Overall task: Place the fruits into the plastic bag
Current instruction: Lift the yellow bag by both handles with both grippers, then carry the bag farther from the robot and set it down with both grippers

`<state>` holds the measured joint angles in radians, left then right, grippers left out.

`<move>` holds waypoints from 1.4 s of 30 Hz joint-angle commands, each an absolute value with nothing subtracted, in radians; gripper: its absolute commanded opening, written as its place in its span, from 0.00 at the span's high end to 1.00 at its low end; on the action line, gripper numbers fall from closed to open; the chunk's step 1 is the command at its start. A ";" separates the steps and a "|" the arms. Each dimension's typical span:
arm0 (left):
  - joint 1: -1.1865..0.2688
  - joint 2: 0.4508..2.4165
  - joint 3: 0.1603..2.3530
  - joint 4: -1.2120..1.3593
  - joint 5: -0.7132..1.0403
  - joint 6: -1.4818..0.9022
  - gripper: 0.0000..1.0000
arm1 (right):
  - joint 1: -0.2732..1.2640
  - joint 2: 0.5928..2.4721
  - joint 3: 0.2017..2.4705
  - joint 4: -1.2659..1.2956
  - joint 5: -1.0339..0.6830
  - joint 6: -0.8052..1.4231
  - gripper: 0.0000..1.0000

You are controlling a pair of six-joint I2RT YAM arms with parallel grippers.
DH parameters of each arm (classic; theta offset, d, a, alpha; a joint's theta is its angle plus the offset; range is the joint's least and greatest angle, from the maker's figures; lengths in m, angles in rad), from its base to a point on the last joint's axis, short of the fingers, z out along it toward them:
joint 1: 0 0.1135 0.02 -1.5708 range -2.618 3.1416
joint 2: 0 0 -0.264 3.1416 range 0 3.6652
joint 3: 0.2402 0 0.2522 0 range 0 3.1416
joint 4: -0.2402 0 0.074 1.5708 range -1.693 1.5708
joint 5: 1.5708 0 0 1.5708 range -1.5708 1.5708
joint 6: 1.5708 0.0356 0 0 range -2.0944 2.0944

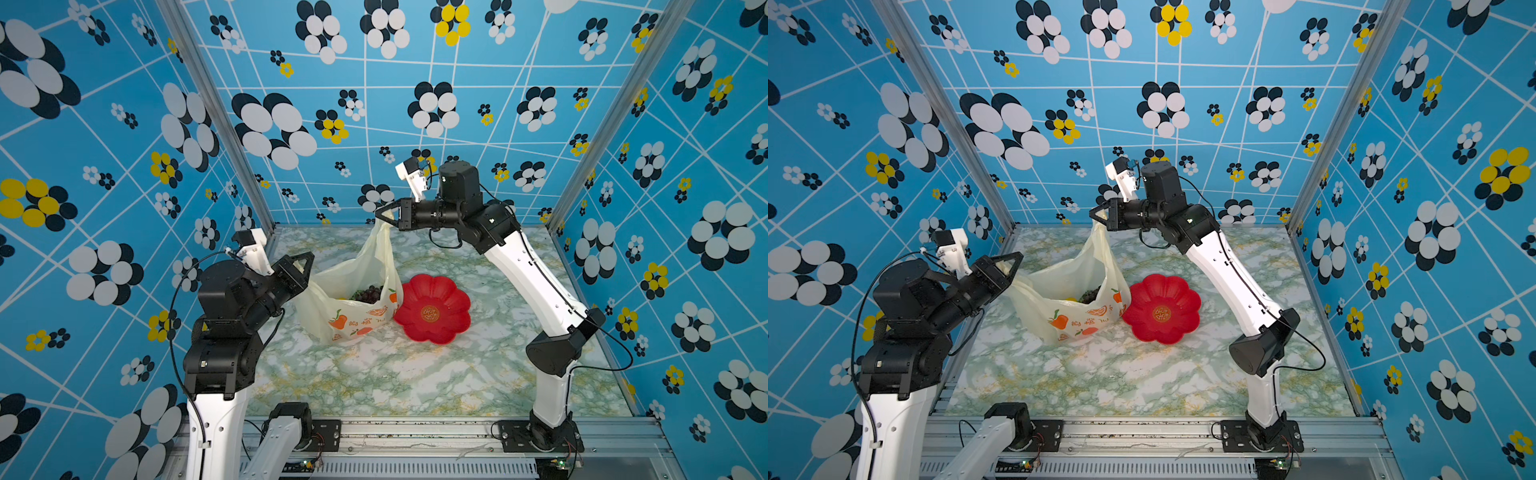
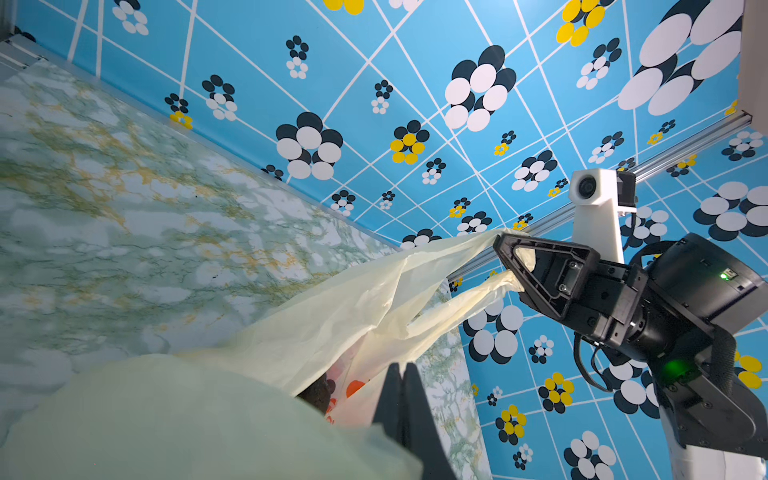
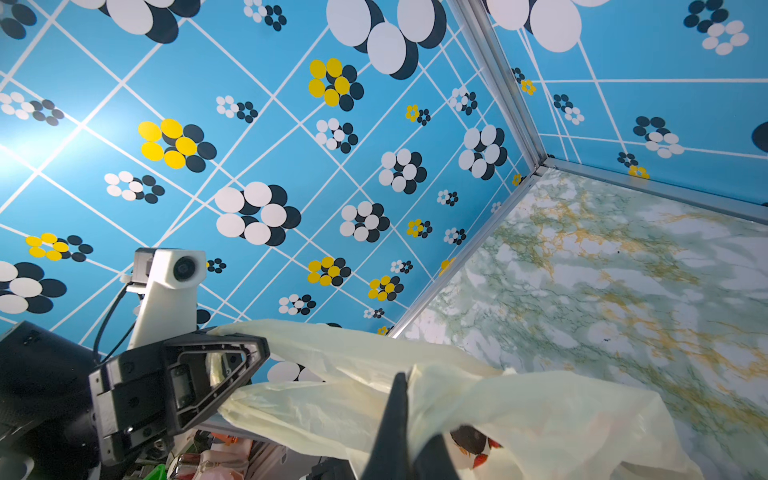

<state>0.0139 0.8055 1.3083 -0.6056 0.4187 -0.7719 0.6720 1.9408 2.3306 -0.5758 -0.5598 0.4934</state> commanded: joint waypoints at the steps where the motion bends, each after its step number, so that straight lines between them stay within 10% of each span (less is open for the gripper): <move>1: 0.023 0.818 1.288 -0.563 0.446 -0.817 1.00 | 0.675 1.937 2.347 -0.535 -0.574 0.488 1.00; 27: 0.031 0.896 1.350 -0.541 0.464 -0.792 1.00 | 0.677 2.111 2.643 -0.618 -0.523 0.442 1.00; 42: 0.027 1.099 1.377 -0.352 0.431 -0.796 1.00 | 0.452 2.340 2.770 -0.136 -0.573 0.770 1.00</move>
